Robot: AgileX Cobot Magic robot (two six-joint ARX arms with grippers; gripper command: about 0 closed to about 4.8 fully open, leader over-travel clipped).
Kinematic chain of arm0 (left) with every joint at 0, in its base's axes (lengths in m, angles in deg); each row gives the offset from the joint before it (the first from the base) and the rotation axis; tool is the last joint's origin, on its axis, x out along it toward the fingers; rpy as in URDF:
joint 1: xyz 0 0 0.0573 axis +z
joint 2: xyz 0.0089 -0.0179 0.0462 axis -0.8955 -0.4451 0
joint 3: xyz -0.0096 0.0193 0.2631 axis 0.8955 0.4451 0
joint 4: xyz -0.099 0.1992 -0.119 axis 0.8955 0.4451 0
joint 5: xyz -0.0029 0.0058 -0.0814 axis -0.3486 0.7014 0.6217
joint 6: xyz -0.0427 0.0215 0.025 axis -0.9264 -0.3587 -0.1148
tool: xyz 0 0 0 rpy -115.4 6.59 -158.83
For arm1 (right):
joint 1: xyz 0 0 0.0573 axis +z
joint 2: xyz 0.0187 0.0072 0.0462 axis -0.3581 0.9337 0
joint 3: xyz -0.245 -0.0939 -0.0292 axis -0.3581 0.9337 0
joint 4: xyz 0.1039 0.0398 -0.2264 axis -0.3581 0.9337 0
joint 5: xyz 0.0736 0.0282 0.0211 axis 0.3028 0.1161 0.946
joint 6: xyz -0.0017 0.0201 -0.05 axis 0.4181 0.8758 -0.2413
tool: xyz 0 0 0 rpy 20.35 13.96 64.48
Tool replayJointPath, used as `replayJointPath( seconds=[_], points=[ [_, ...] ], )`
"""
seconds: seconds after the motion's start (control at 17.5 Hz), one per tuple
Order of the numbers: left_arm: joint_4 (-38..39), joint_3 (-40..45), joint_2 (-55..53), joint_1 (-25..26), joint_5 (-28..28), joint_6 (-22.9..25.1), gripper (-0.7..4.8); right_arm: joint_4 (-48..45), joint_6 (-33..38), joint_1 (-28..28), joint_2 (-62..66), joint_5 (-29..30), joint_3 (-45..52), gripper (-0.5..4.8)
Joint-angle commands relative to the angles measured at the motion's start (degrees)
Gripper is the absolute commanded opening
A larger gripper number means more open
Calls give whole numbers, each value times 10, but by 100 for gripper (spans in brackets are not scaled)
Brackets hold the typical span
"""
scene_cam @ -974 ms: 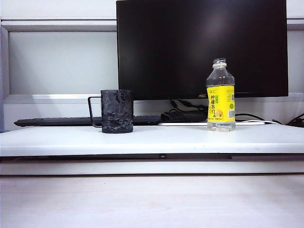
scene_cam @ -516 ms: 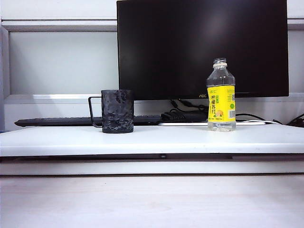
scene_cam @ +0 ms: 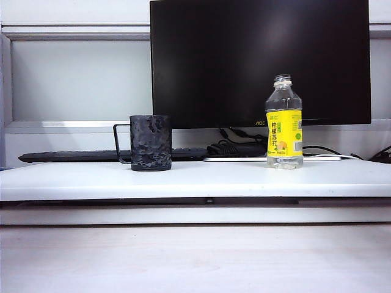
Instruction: Carefully pick up the bottle and pour some water from the bottle into the cup.
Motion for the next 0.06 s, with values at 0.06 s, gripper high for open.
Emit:
replayJointPath(
  seconds=[0.06],
  points=[
    [-7,0,0,1,4,2,-5,-9,0,0,0,-1,2,54]
  ],
)
